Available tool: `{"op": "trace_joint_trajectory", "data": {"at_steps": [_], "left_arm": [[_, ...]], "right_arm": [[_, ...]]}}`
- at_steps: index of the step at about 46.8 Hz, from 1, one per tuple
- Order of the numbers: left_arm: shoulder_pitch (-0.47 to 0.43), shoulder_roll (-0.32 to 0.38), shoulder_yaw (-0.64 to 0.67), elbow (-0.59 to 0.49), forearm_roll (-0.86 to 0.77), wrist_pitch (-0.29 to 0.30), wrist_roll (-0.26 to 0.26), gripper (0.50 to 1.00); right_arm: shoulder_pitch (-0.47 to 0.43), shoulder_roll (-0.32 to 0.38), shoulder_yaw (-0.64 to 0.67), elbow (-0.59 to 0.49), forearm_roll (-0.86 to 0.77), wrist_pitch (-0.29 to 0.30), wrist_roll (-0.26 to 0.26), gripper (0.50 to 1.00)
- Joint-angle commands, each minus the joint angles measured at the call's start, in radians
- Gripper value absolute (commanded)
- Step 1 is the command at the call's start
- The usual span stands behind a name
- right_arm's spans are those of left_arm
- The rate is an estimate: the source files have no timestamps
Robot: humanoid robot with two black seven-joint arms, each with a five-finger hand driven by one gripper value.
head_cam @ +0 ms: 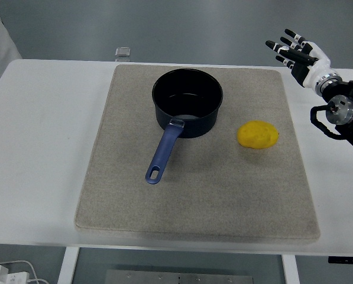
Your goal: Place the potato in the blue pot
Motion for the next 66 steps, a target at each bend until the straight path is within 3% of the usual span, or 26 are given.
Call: {"op": "trace_joint_trajectory", "data": {"at_steps": [1, 66], "left_arm": [[-0.002, 0.000, 0.001, 0.002, -0.001, -0.001, 0.001, 1.000], [-0.001, 0.000, -0.008, 0.026, -0.006, 0.011, 0.000, 1.000]], "right_arm": [[0.000, -0.001, 0.000, 0.001, 0.001, 0.000, 0.000, 0.960], [0.007, -0.006, 0.000, 0.004, -0.004, 0.004, 0.003, 0.960]]}}
